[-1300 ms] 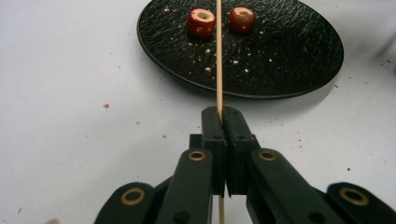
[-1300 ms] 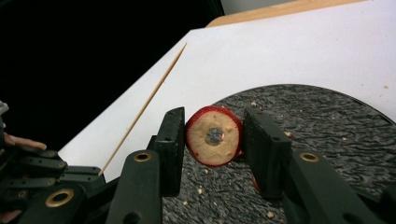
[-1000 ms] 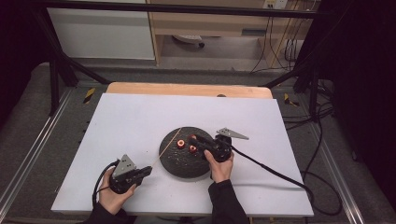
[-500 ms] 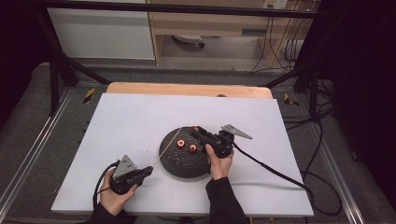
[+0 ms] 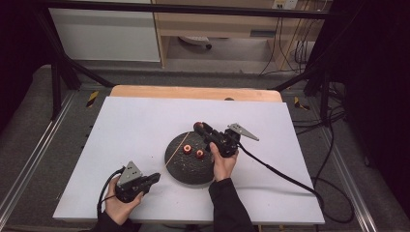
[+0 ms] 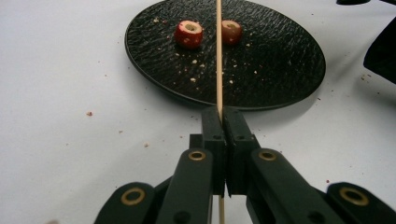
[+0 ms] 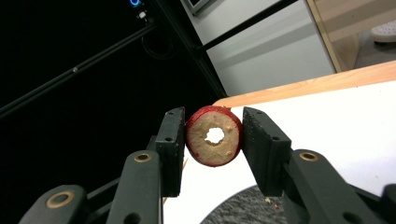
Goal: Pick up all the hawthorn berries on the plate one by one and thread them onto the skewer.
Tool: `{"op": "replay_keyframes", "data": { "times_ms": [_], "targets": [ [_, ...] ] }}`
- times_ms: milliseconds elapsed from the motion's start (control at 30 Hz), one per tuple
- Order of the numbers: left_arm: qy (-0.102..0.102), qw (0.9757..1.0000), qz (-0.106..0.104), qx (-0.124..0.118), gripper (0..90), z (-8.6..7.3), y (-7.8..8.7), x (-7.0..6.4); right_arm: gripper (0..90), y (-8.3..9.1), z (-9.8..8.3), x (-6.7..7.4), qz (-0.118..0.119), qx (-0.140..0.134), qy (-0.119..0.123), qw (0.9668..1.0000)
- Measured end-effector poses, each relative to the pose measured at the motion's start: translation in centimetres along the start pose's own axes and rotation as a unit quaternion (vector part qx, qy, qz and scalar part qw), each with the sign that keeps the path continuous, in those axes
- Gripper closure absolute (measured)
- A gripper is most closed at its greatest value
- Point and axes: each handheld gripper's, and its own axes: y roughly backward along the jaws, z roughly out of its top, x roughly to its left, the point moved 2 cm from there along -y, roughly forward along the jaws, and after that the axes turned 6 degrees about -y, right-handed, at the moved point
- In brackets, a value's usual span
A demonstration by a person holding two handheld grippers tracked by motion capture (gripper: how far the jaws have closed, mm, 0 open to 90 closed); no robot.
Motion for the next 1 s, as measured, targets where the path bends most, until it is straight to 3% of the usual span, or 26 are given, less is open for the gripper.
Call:
{"op": "replay_keyframes", "data": {
  "times_ms": [367,1000],
  "targets": [
    [0.004,1.0,-0.003,-0.007,88.6,0.1,0.1,-0.1,61.0,-1.4,-0.7,0.5,0.007,-0.019,-0.009,0.9997],
    [0.014,0.9998,0.003,-0.014,88.6,0.2,-0.1,-0.4,61.1,-1.6,-1.3,0.7,0.023,-0.034,-0.021,0.9989]
  ]
}}
